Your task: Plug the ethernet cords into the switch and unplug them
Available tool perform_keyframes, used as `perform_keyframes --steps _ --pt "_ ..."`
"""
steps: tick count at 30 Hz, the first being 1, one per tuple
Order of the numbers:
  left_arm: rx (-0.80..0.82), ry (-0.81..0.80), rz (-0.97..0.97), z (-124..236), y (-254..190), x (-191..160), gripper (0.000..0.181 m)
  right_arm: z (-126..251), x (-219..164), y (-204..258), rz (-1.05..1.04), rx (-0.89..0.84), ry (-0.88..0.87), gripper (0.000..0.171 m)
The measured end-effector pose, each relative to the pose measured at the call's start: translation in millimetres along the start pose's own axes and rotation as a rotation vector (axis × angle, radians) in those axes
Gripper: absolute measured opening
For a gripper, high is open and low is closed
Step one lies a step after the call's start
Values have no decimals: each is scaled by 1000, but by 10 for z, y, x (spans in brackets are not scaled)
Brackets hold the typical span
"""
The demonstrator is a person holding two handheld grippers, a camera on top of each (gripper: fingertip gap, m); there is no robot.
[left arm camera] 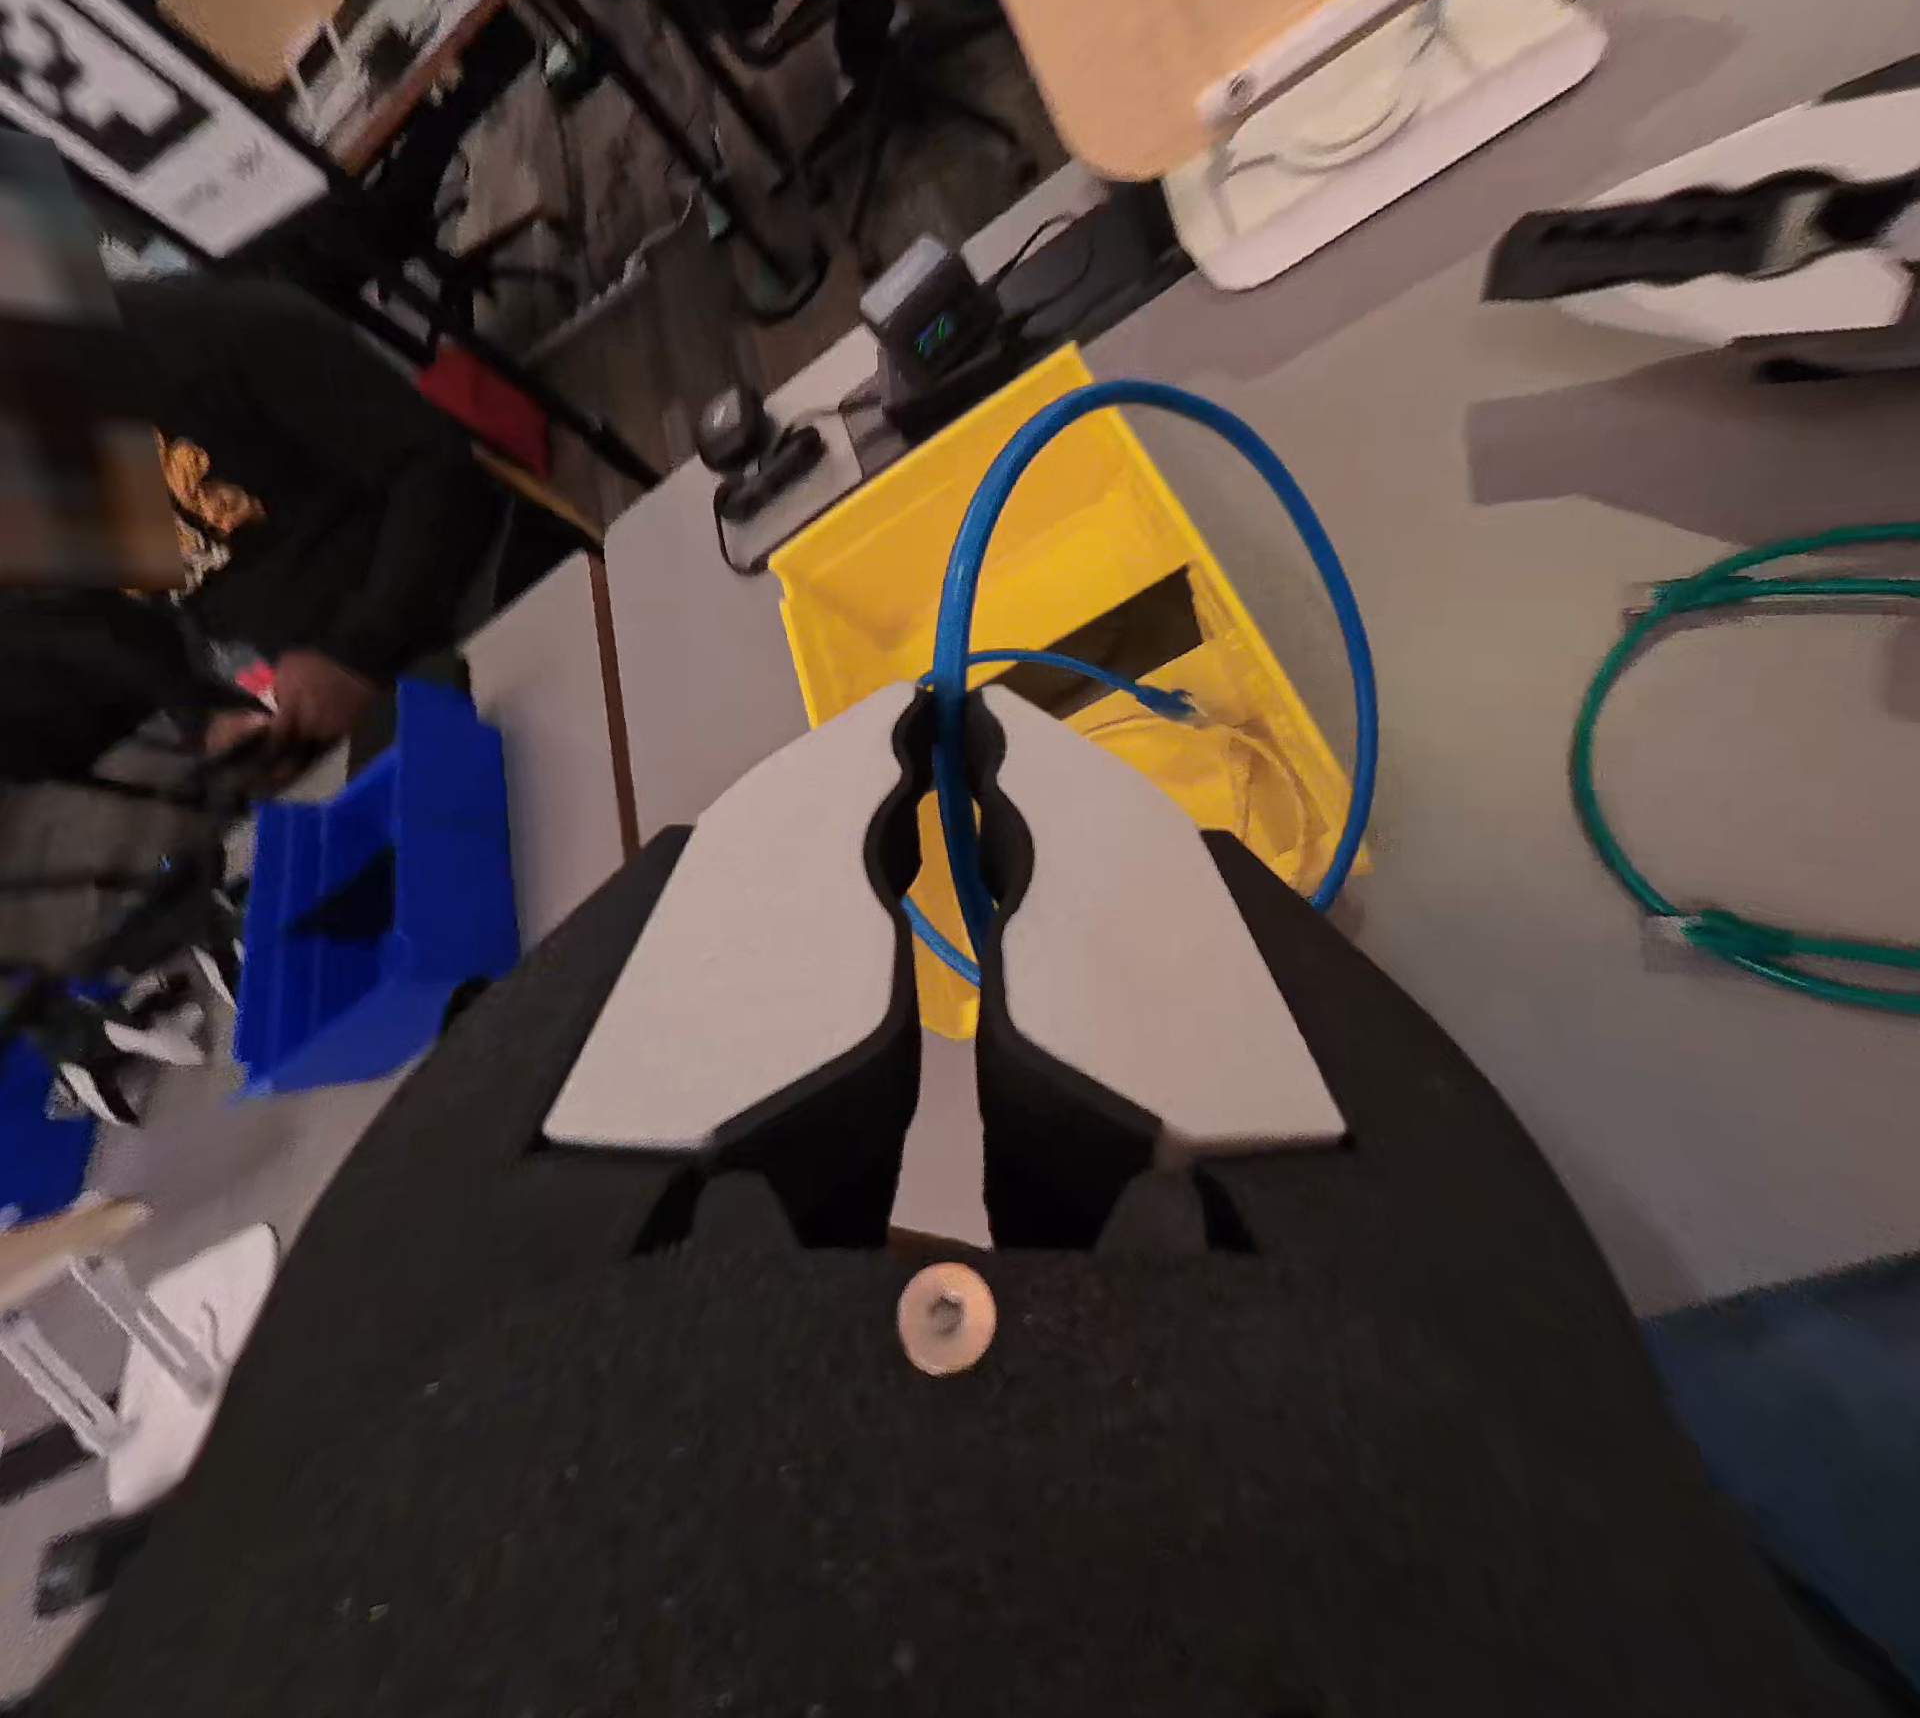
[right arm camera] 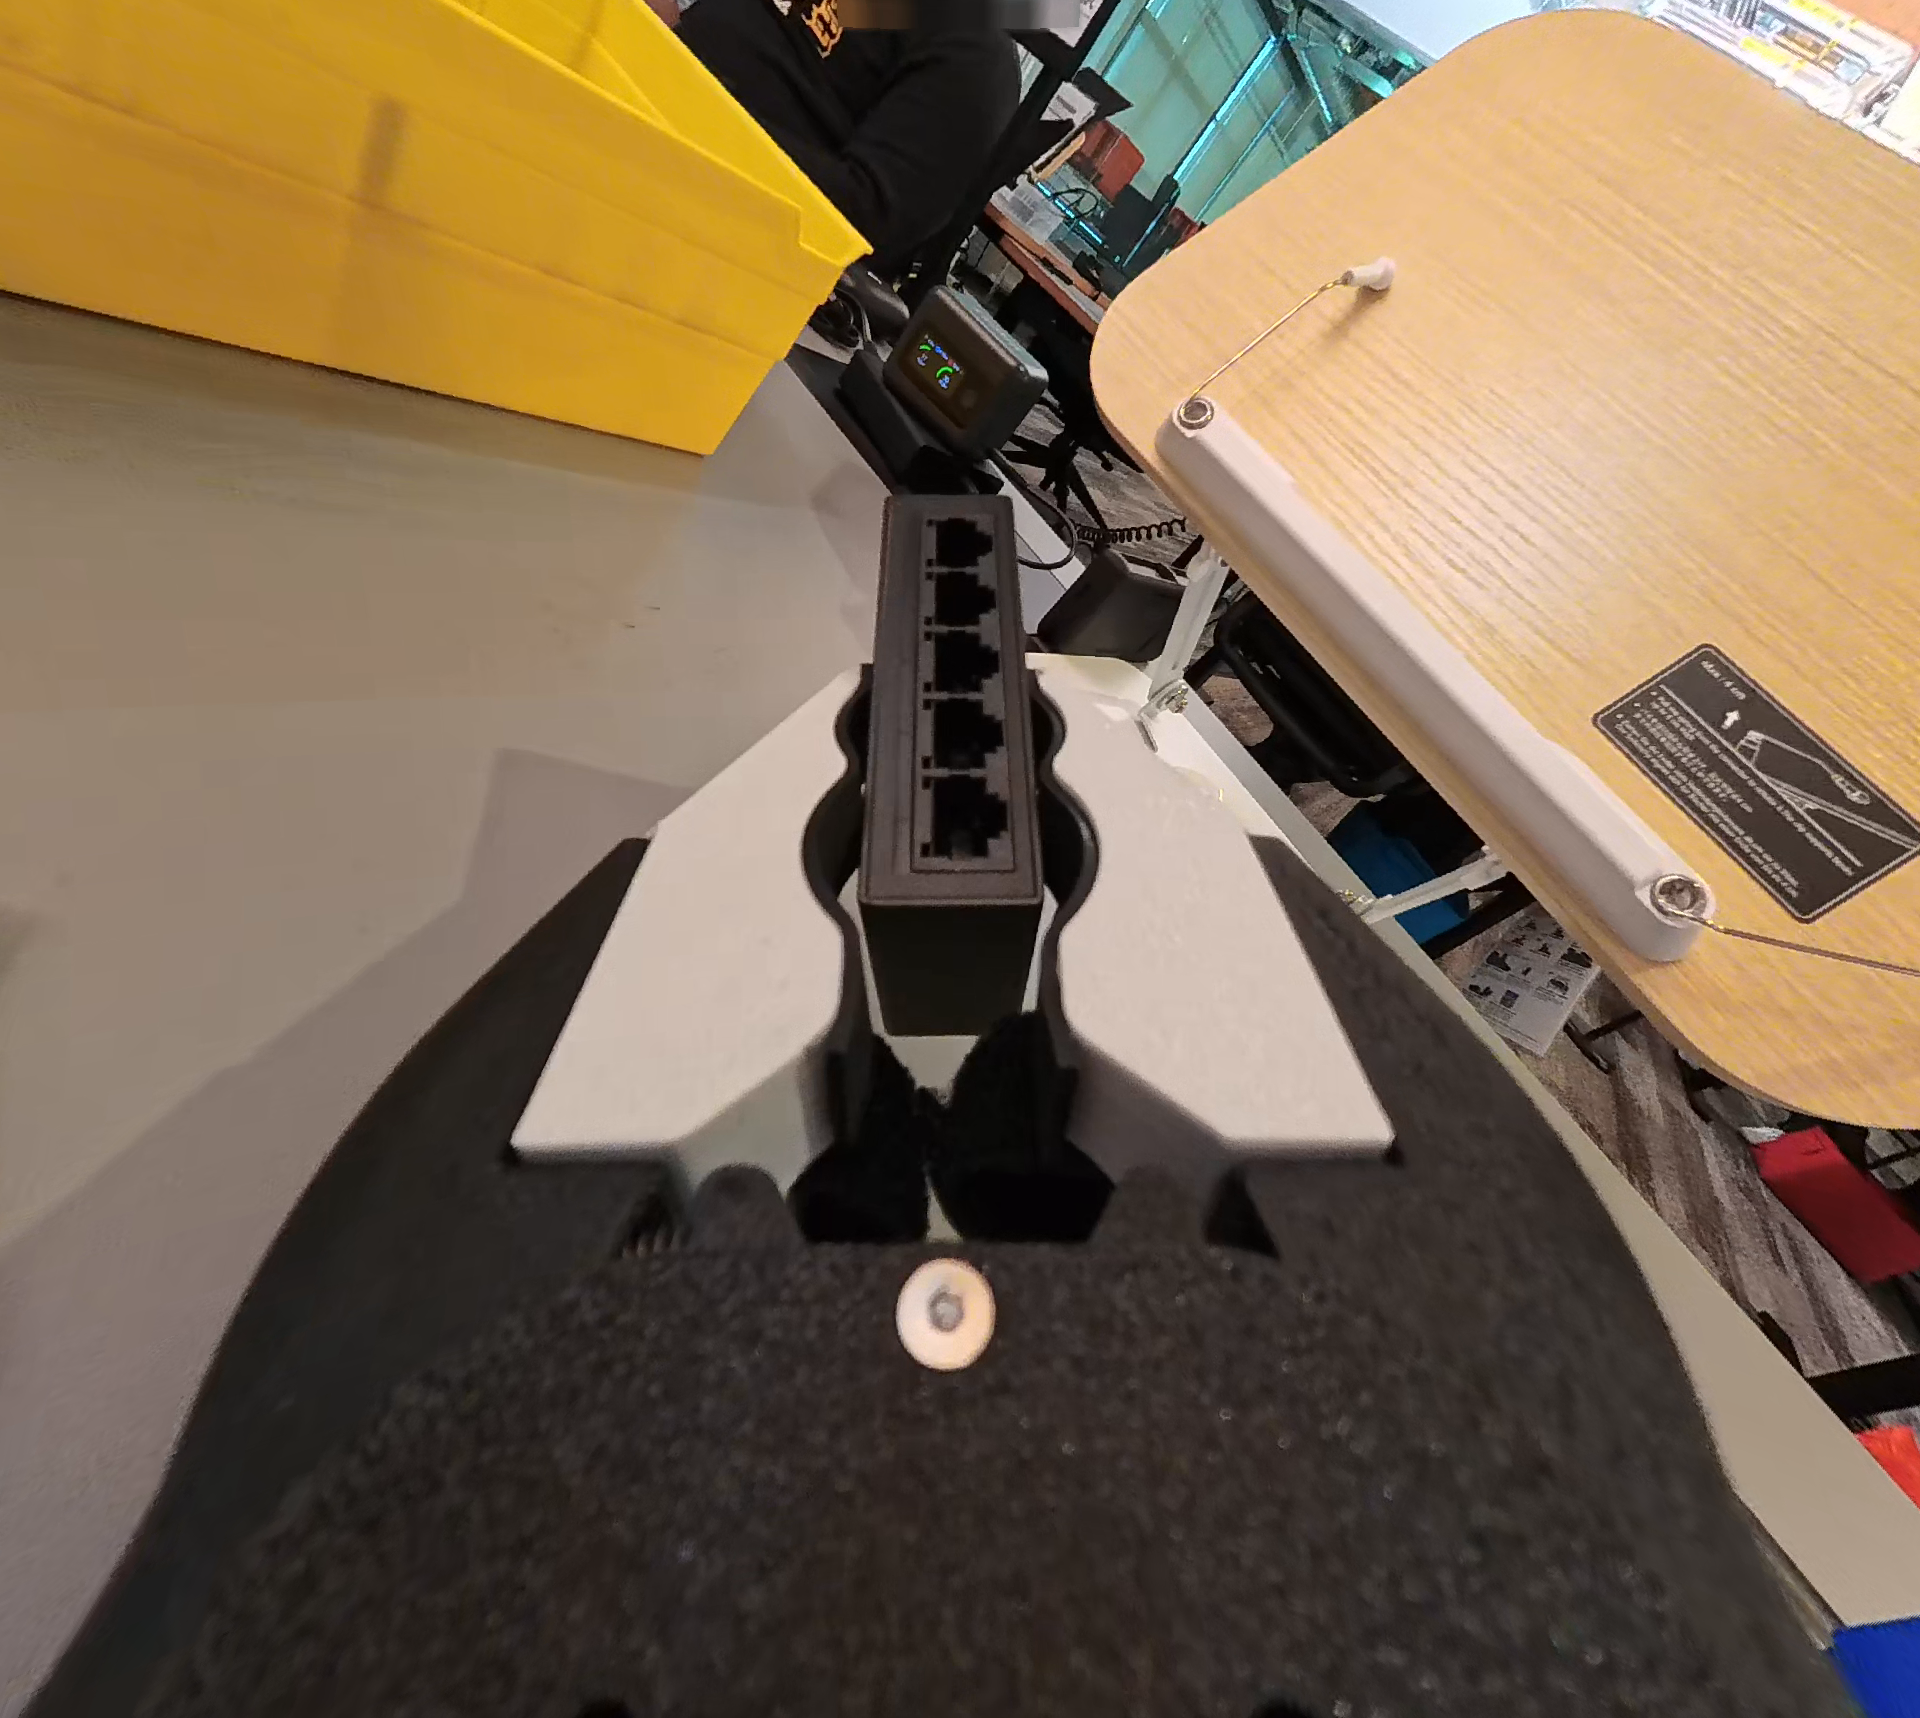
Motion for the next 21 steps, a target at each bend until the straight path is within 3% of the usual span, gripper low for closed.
perform_keyframes --steps 5,11,13,21 --pt "-135 -176 -26 476 -171 417 5 0 1 -1 -2 0 -1 27" --pt "-393 -347 -69 686 -577 561 5 2 -2 -3 -11 2 -1 27" --pt "-469 -316 -137 572 -755 450 5 0 -3 -3 -10 2 0 27" --pt "-799 154 -426 -577 -1798 -529 6 0 2 -1 -11 4 -3 27"
Point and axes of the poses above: each gripper's, where its closed fingertips meet, z back along the fingers, x out of its top, y = z × x across the jaws, the point moved 4 cm from there along z, back along the fingers, and after that the axes turned 15 degrees about z, right-handed, at the moved point
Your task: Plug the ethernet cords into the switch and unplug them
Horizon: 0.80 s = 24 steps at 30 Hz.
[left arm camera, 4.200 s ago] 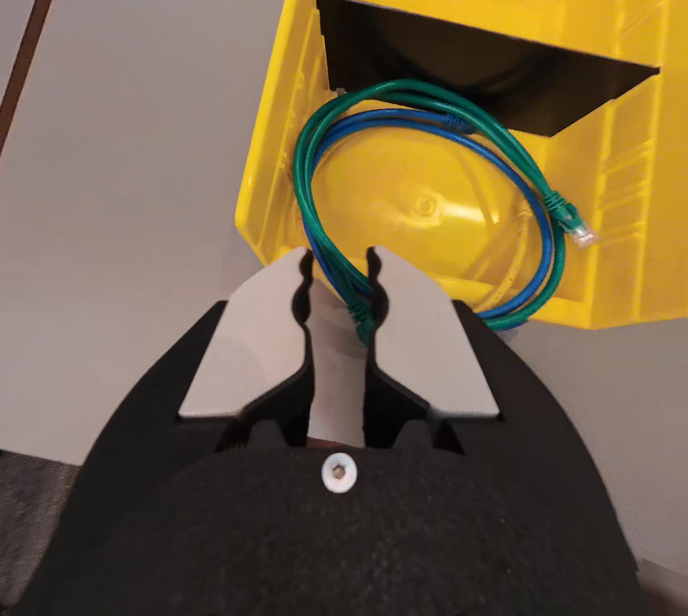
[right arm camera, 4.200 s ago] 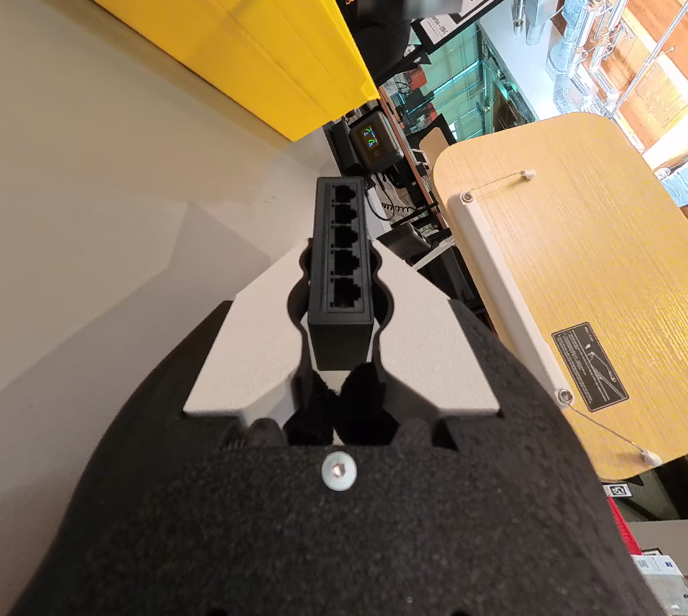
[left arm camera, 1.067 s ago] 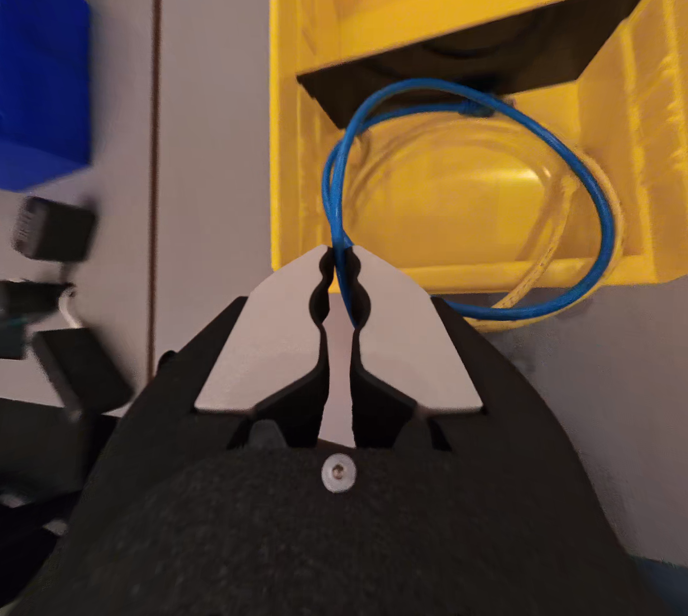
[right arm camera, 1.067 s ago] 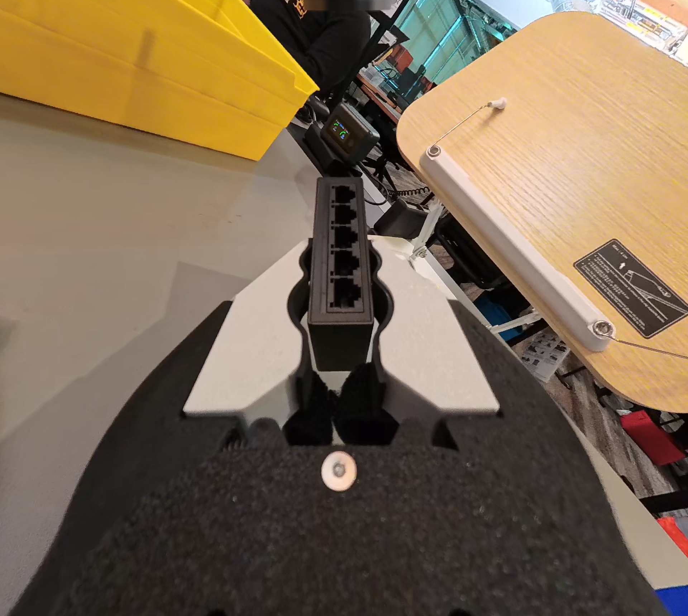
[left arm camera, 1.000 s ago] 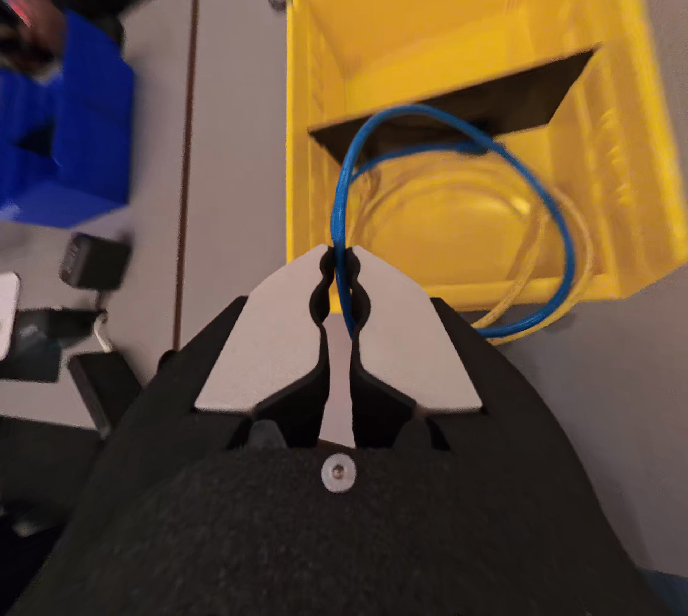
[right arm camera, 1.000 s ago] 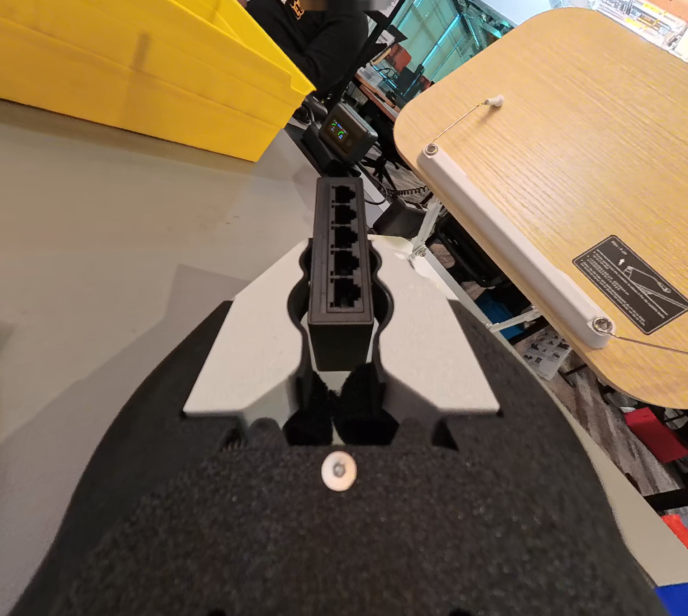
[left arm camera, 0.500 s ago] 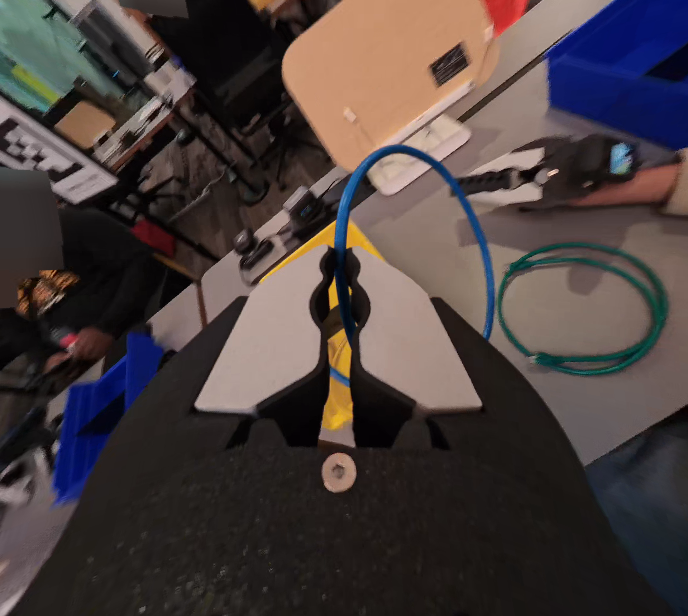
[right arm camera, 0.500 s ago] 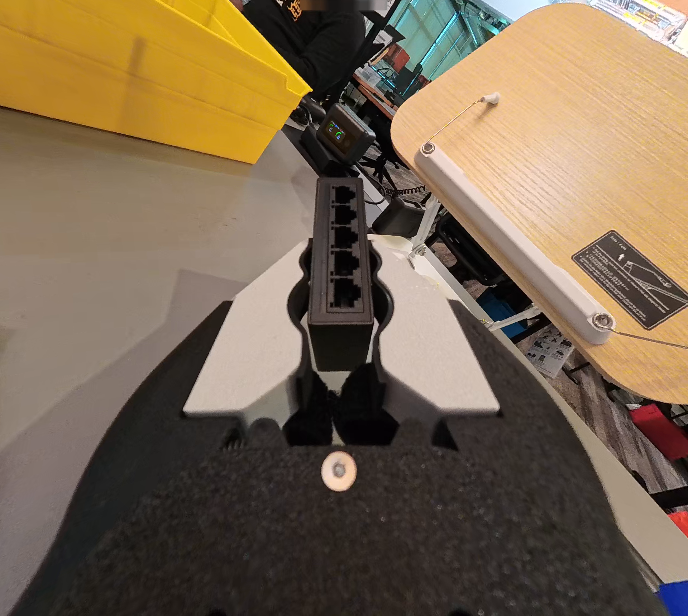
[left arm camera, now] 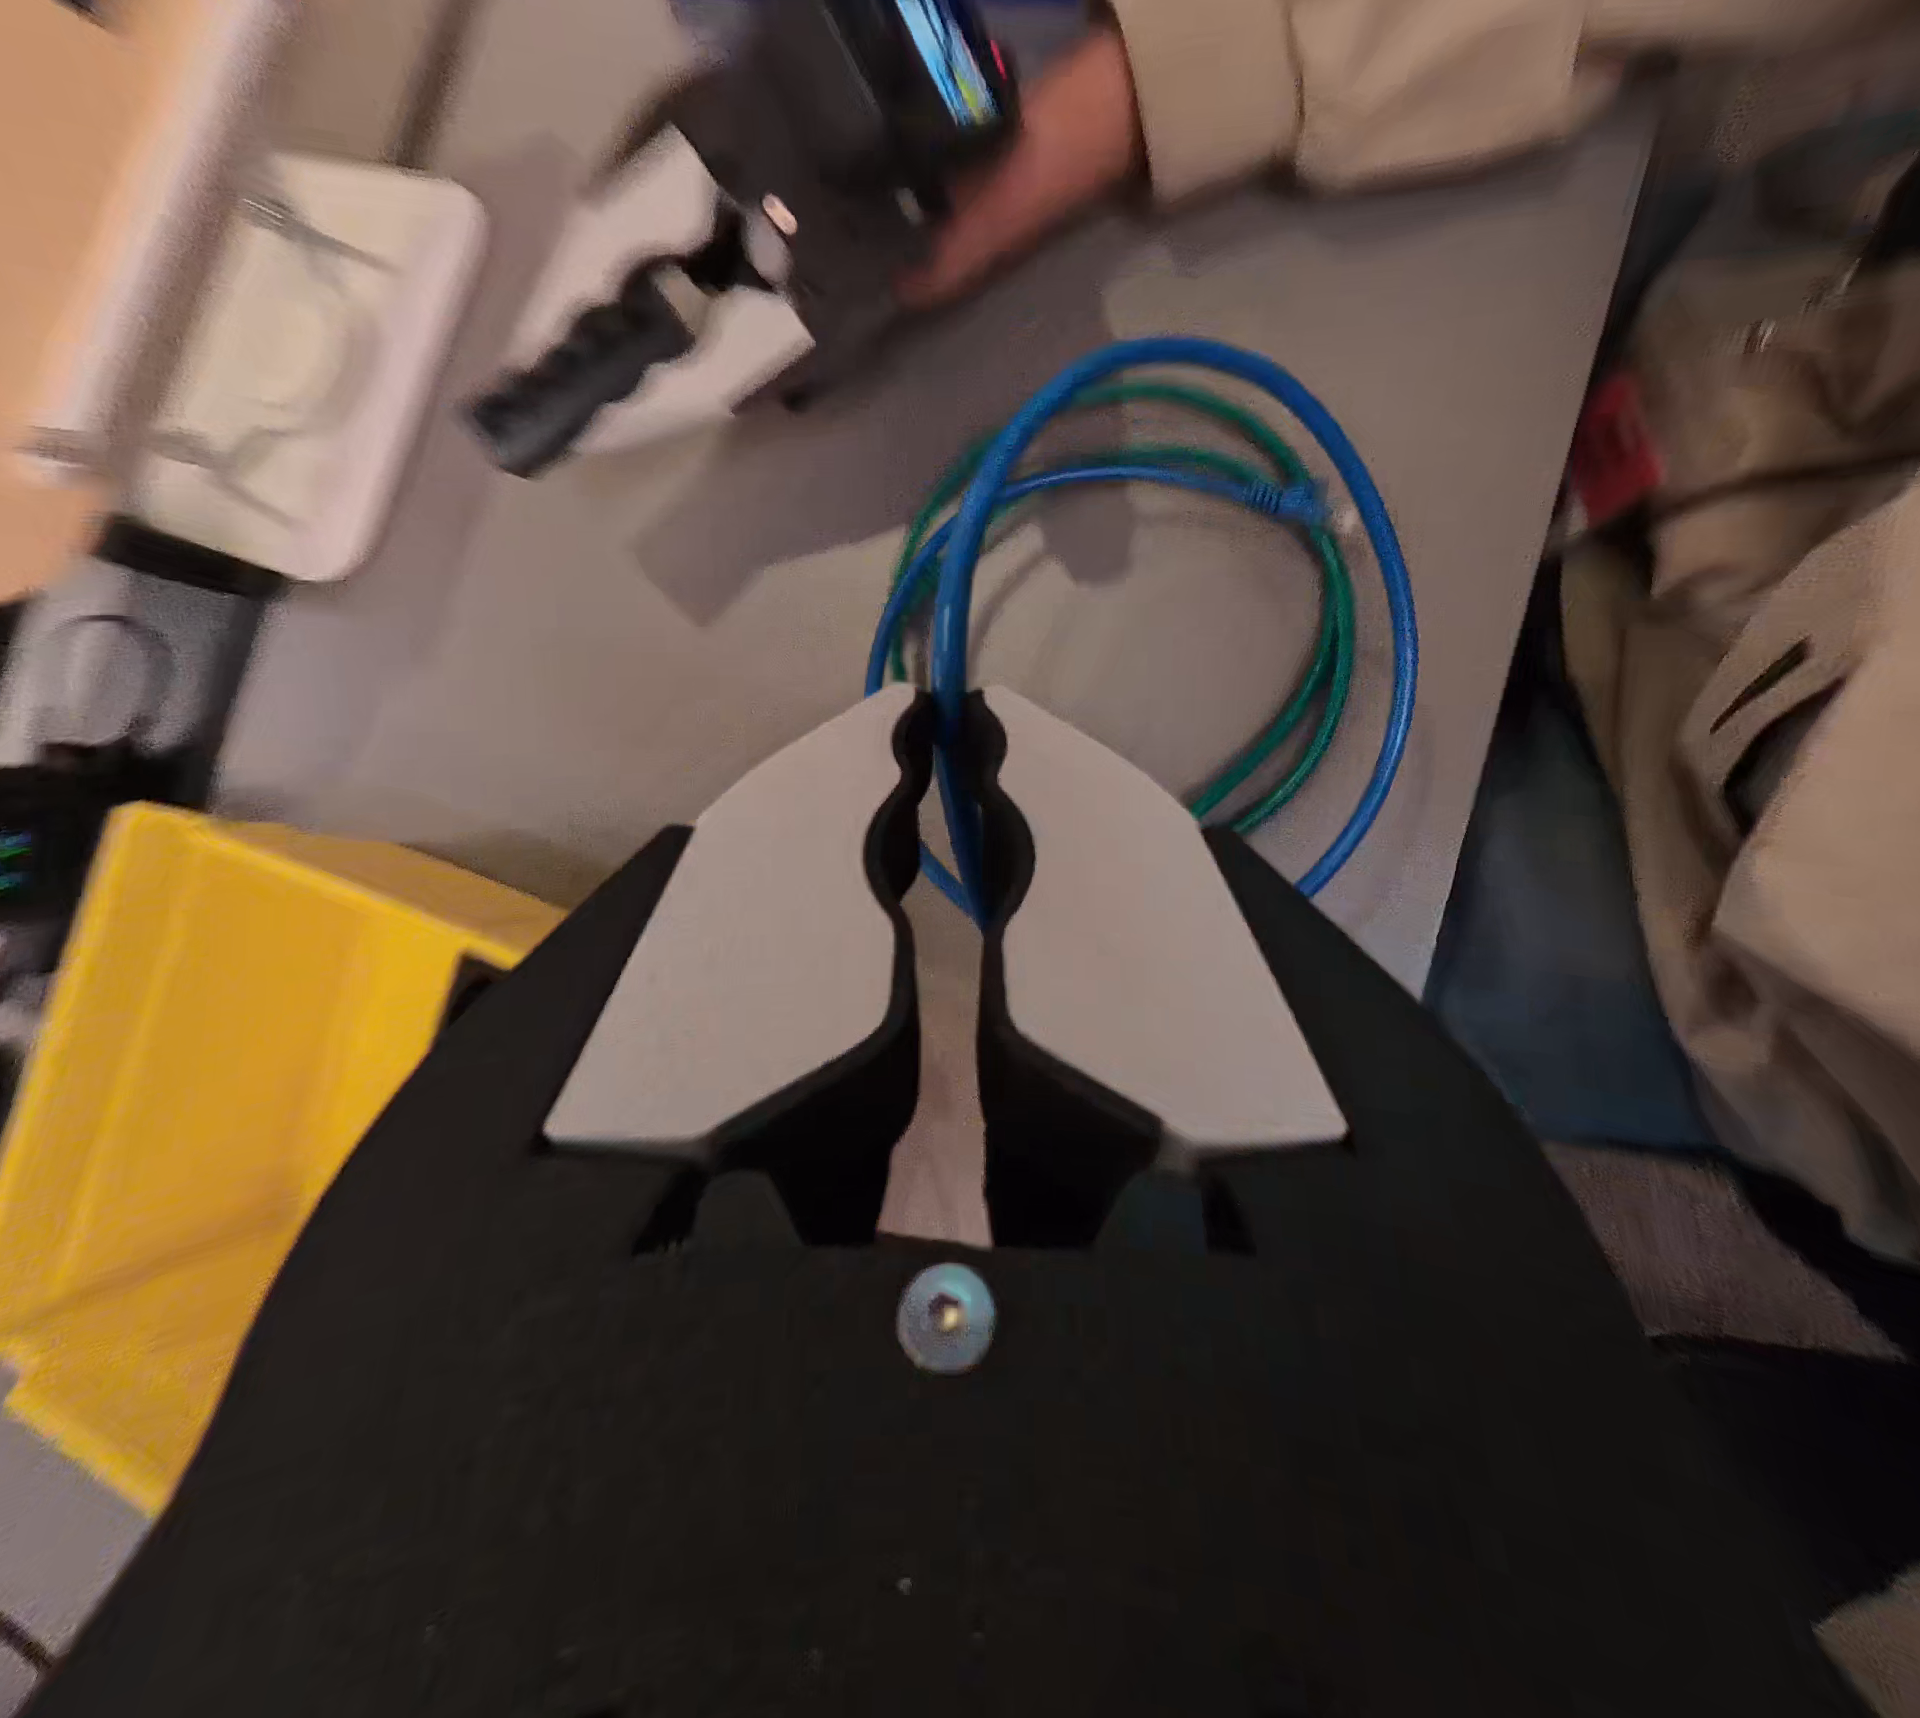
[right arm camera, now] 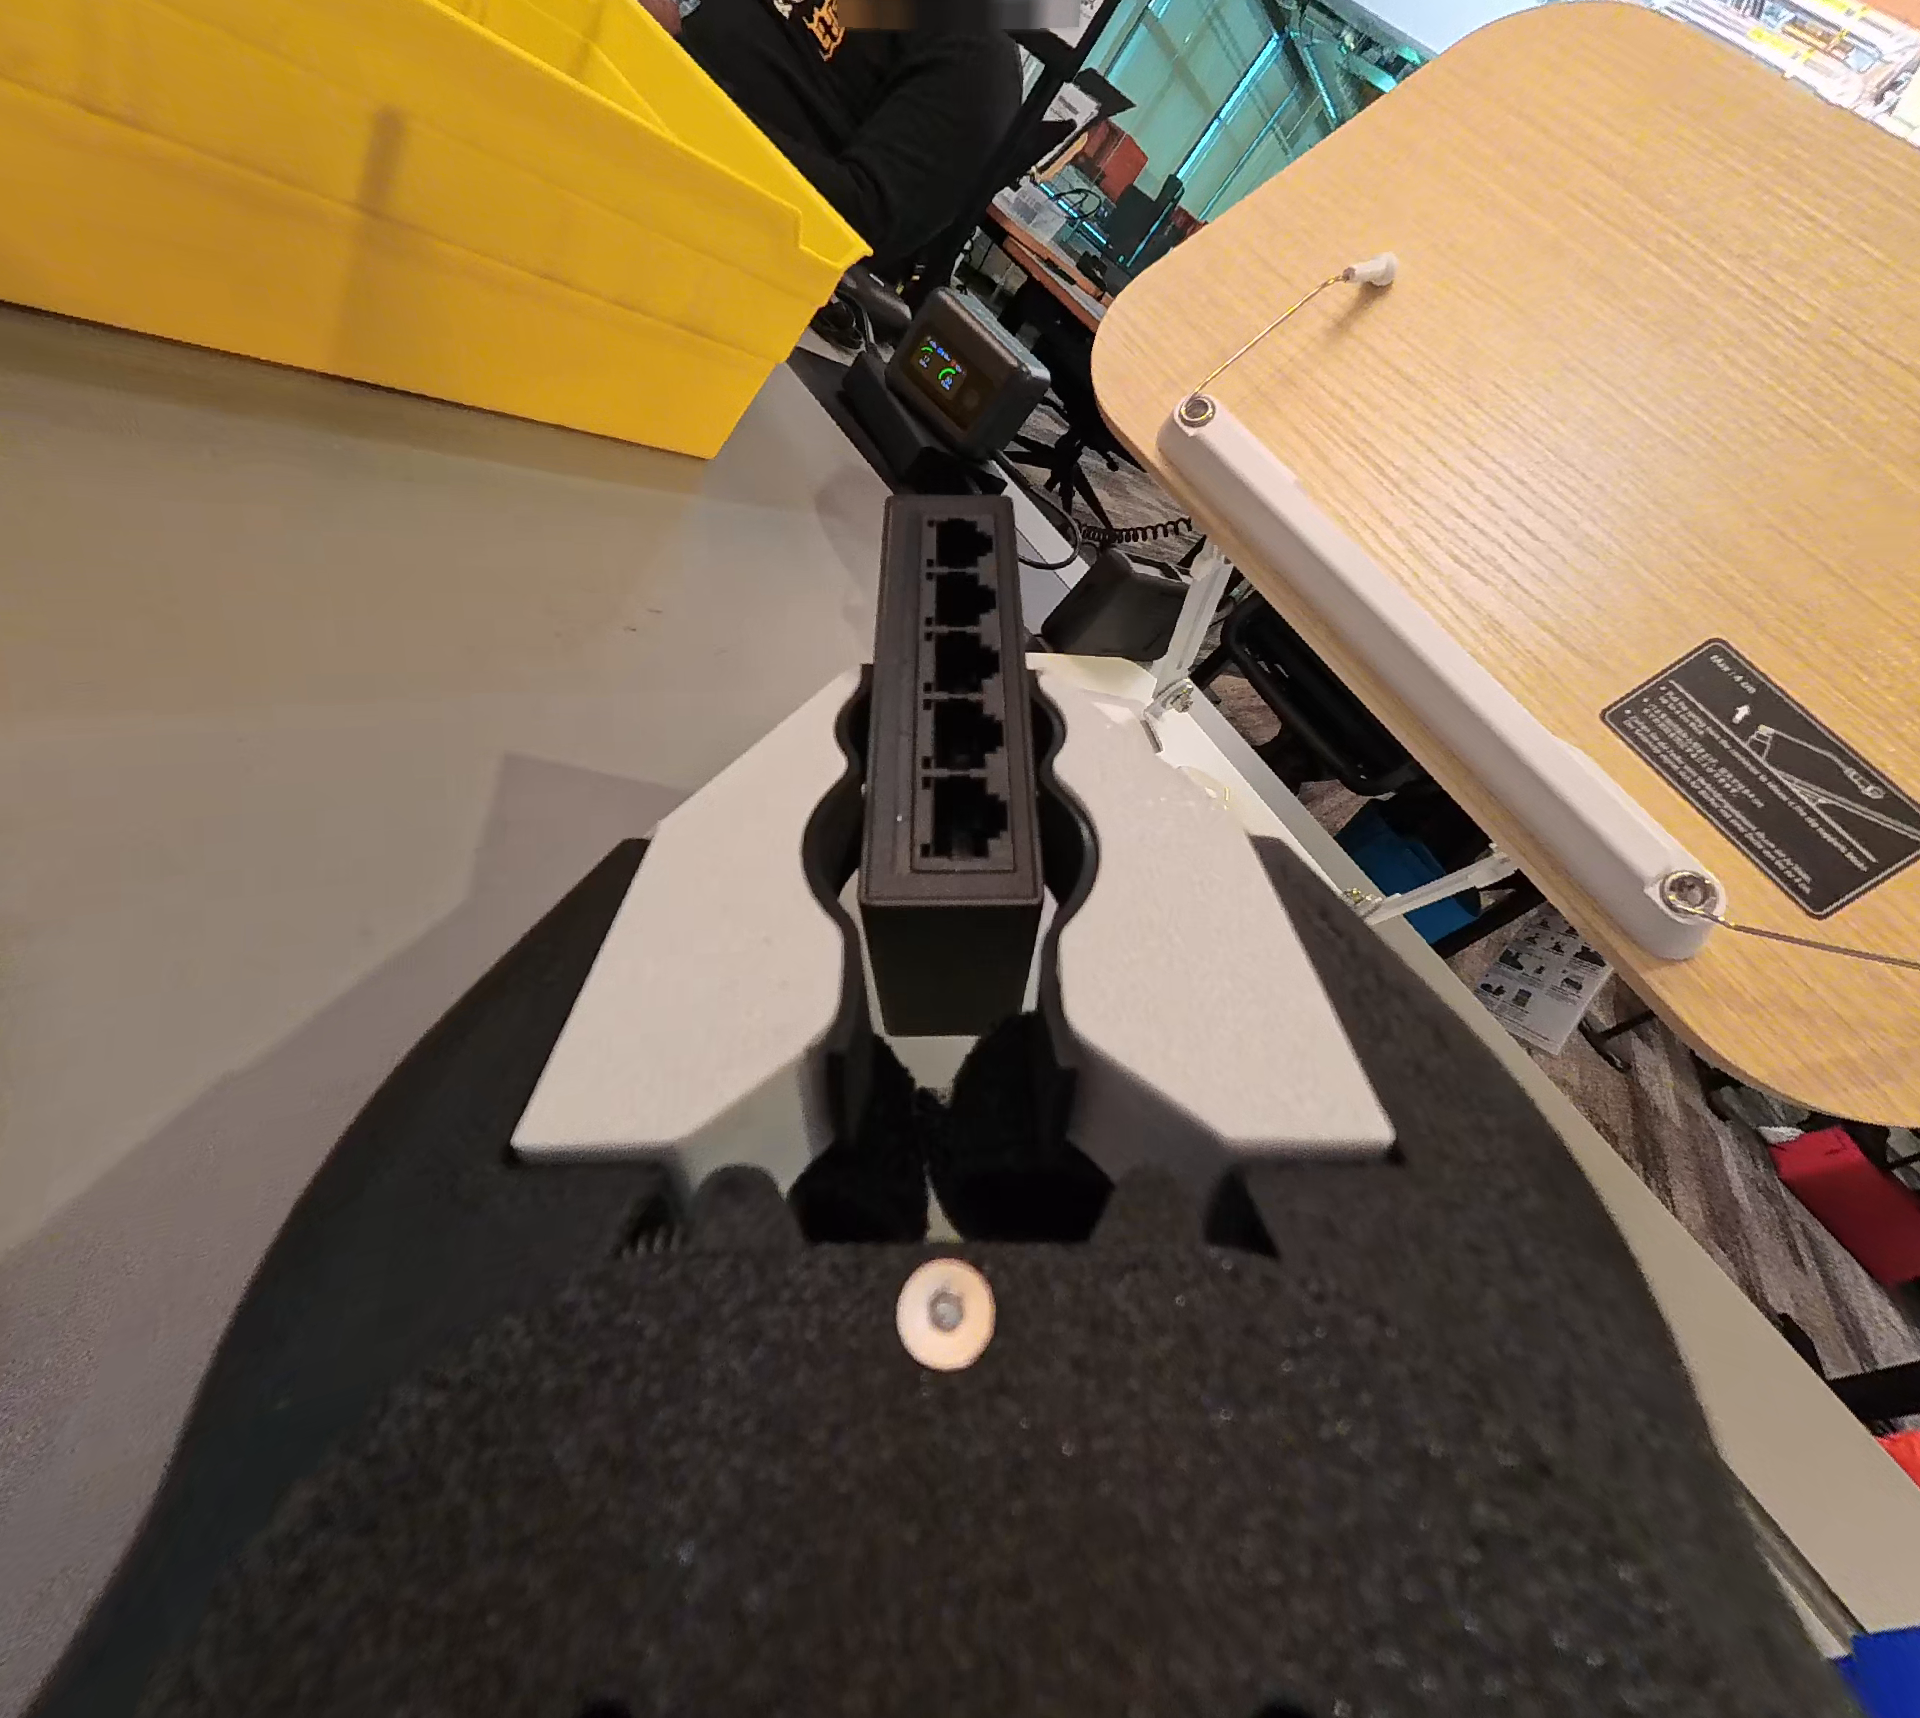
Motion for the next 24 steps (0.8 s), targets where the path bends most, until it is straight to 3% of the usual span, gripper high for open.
perform_keyframes --steps 5,8,11,15,18,22,24 --pt "-197 95 -9 -948 58 -12 5 5 -7 -2 -7 2 2 27" --pt "-270 87 30 -1235 3 51 11 6 -9 -5 -9 2 2 27" --pt "-201 79 60 -1325 68 55 27 1 -12 -5 -13 5 2 27" --pt "-110 -112 188 -911 304 126 31 -2 -9 4 -9 8 2 27" --pt "198 -234 383 -297 830 -42 29 -5 -8 4 -8 9 2 27" --pt "552 -260 790 502 1437 -794 26 -11 -8 6 -7 10 3 26" --pt "639 -133 927 649 1501 -1297 28 -12 -7 11 -4 12 3 26"
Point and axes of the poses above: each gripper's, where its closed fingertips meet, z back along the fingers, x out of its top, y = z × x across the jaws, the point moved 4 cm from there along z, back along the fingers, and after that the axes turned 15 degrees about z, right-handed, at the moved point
